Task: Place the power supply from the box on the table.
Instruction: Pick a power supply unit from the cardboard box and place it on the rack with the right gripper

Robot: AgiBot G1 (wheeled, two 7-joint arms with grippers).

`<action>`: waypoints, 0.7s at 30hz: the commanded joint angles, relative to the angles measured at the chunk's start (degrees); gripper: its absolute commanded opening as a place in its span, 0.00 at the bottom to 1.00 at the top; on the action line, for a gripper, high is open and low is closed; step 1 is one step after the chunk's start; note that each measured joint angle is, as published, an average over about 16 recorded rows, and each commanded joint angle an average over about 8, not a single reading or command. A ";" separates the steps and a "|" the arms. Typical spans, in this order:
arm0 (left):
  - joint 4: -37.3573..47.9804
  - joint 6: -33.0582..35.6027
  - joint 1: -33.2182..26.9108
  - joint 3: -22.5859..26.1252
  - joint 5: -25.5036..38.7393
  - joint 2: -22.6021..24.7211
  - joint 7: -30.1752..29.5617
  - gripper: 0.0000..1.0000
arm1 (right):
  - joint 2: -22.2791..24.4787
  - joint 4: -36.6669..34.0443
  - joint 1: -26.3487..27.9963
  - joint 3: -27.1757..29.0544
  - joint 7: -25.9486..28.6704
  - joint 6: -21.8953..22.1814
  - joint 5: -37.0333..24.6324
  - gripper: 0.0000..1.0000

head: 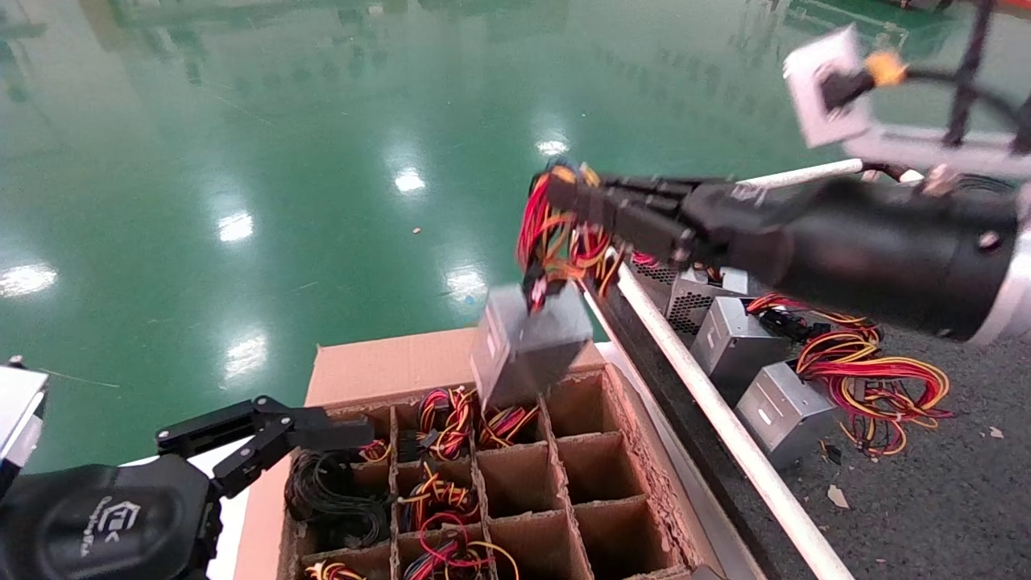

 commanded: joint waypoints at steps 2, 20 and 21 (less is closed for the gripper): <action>0.00 0.00 0.00 0.00 0.00 0.00 0.00 1.00 | 0.83 0.00 0.89 0.95 0.52 0.17 0.79 0.00; 0.00 0.00 0.00 0.01 -0.01 0.00 0.00 1.00 | 8.41 -6.01 -1.13 11.95 -4.54 -1.01 12.02 0.00; 0.00 0.00 0.00 0.01 -0.01 0.00 0.00 1.00 | 8.81 -6.53 -1.34 12.41 -4.95 -1.31 12.44 0.00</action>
